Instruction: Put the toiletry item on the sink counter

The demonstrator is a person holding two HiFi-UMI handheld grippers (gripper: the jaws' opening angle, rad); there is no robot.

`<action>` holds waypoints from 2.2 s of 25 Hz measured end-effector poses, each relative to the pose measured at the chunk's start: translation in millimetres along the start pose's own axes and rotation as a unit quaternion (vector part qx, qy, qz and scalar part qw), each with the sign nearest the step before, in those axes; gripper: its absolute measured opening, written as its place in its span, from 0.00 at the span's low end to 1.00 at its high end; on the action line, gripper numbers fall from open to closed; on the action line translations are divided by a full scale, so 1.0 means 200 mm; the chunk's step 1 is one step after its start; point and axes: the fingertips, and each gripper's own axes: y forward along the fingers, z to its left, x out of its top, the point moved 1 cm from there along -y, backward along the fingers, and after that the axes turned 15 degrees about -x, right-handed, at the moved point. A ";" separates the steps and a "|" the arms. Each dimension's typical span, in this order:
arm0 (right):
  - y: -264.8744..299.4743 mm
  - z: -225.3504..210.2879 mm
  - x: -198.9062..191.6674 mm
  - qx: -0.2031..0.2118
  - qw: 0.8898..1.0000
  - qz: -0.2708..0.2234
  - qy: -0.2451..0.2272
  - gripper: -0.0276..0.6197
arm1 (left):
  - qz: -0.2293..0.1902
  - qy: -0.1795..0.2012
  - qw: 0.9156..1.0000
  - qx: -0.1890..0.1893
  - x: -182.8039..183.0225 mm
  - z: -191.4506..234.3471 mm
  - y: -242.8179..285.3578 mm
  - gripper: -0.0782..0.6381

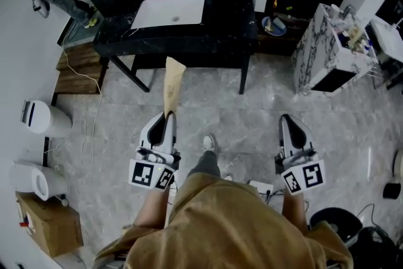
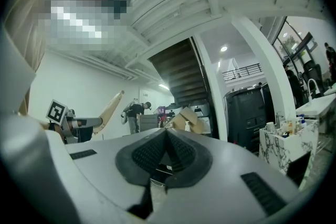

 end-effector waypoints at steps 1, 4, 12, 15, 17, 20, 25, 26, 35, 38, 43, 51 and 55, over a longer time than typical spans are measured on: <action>0.03 -0.01 -0.01 -0.003 1.000 0.003 0.000 0.04 | 0.001 -0.005 1.000 -0.001 -0.02 0.03 0.03 0.15; 0.15 -0.05 -0.05 -0.013 1.000 0.014 -0.003 0.04 | -0.002 -0.016 1.000 -0.006 -0.09 0.14 0.15 0.15; 0.86 -0.10 -0.01 -0.018 0.999 0.030 -0.022 0.04 | -0.017 -0.035 0.999 -0.033 -0.15 0.67 0.71 0.15; 1.20 -0.06 0.03 -0.012 0.999 0.028 -0.033 0.04 | -0.016 -0.044 0.998 -0.041 -0.18 0.93 0.92 0.15; 1.39 -0.04 0.04 -0.012 0.999 0.030 -0.033 0.04 | -0.014 -0.051 0.997 -0.050 -0.20 1.09 1.06 0.15; 1.61 -0.02 0.03 -0.013 0.999 0.038 -0.027 0.05 | -0.009 -0.052 0.996 -0.068 -0.23 1.26 1.24 0.15; 1.82 -0.08 0.00 -0.030 0.998 0.049 -0.013 0.05 | 0.003 -0.060 0.994 -0.093 -0.28 1.40 1.49 0.15; 1.85 -0.10 -0.01 -0.035 0.998 0.052 -0.011 0.05 | 0.007 -0.064 0.993 -0.097 -0.29 1.41 1.52 0.15; 2.14 -0.26 0.03 -0.018 0.999 0.040 -0.006 0.05 | 0.024 -0.094 0.991 -0.097 -0.40 1.47 1.78 0.15; 2.26 -0.34 0.04 -0.004 1.000 0.030 -0.001 0.05 | 0.018 -0.086 0.992 -0.089 -0.37 1.48 1.91 0.15; 2.47 -0.49 0.08 0.019 1.000 0.008 0.008 0.05 | 0.016 -0.054 0.995 -0.086 -0.31 1.50 2.12 0.15; 2.70 -0.59 0.11 0.060 0.998 0.000 0.025 0.05 | 0.016 -0.039 0.997 -0.060 -0.28 1.53 2.30 0.15; 2.76 -0.61 0.09 0.074 0.997 0.003 0.033 0.05 | 0.023 -0.037 0.998 -0.050 -0.31 1.54 2.33 0.15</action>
